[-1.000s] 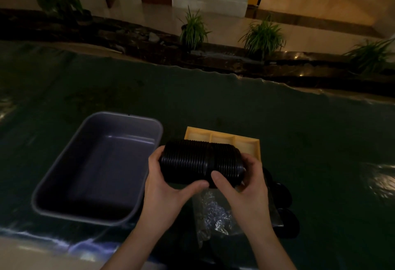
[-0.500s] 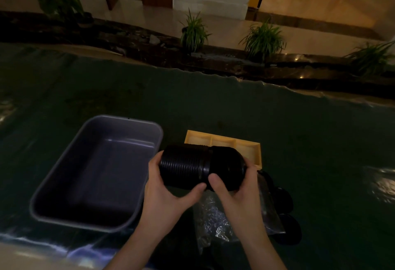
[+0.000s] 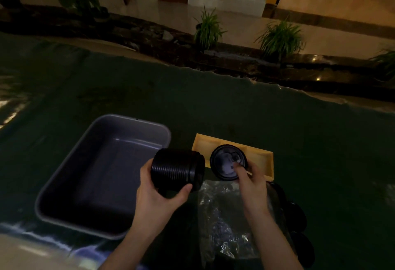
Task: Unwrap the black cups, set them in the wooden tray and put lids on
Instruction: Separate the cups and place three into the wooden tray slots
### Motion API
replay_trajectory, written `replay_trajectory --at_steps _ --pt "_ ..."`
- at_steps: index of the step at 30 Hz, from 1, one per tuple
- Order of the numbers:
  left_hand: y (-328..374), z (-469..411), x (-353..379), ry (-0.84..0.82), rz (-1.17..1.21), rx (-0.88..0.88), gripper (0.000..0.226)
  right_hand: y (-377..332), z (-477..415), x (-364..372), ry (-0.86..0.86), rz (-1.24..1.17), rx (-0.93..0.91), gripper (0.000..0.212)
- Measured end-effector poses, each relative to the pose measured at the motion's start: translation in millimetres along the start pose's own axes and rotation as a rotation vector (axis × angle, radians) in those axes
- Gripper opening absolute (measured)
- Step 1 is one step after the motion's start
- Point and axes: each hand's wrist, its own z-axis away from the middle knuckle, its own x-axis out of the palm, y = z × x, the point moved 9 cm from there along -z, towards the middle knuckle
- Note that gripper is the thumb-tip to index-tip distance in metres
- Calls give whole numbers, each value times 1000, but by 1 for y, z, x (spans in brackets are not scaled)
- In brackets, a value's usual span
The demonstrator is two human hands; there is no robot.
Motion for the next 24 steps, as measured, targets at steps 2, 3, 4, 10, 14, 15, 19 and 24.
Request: replay_trajectory --at_steps 2,3,4,10,14,15,19,24 --pt "-12 -5 6 -17 -29 -58 92 21 -32 14 -25 62 79 19" --pt "-17 -8 10 -27 -51 -78 92 31 -46 22 -40 79 120 25" --pt "-21 -12 13 -37 -70 -95 93 39 -60 29 -51 87 159 32" --pt "-41 -37 32 -25 -123 -162 93 56 -126 65 -86 388 196 24" --pt "-49 -50 42 6 -161 -190 90 61 -160 84 -124 595 169 44" --pt "-51 -52 44 10 -170 -197 90 60 -165 88 -134 674 142 43" --pt "-59 -60 51 8 -189 -215 91 64 -176 98 -134 875 80 41" --pt "-62 -69 56 10 -212 -227 90 68 -176 100 -102 1054 25 47"
